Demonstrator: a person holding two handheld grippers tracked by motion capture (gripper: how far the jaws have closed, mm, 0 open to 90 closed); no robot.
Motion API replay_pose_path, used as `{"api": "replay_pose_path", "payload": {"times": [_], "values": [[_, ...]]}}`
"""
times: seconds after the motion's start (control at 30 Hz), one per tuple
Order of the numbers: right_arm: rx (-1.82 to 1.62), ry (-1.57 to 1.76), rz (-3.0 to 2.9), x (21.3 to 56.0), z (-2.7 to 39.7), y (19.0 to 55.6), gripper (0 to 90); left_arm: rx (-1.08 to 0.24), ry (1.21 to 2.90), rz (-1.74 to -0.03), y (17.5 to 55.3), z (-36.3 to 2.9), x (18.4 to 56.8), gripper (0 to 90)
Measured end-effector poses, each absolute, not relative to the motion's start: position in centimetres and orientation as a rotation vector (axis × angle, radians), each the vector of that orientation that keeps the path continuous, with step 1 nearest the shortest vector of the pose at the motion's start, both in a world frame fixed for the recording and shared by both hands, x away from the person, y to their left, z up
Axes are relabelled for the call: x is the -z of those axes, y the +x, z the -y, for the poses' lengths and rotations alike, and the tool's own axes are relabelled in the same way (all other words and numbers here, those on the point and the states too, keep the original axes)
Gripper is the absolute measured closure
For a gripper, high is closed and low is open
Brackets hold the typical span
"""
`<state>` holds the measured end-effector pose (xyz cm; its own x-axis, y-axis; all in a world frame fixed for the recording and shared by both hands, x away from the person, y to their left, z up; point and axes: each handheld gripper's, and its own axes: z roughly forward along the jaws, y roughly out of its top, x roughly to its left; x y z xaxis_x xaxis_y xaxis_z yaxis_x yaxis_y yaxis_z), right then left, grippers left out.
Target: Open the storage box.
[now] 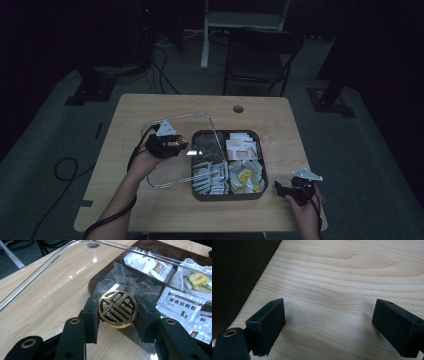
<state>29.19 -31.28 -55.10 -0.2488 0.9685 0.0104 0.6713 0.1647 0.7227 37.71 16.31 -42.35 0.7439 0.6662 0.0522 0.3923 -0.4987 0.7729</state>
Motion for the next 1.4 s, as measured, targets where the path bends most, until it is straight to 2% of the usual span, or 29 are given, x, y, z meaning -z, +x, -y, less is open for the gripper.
{"api": "replay_pose_path", "payload": {"times": [0.73, 1.03, 1.4], "values": [[-0.859, 1.551, -1.988, 55.1, 31.3, 29.2, 10.9, -0.555, 2.096, -0.995, 37.0, -24.1, 43.4, 59.7], [-0.859, 1.551, -1.988, 55.1, 31.3, 29.2, 10.8, -0.630, 2.039, -1.106, 37.0, -26.9, 45.2, 59.7], [-0.859, 1.551, -1.988, 55.1, 31.3, 29.2, 10.9, -0.641, 2.001, -1.222, 37.8, -27.7, 49.2, 59.7]]}}
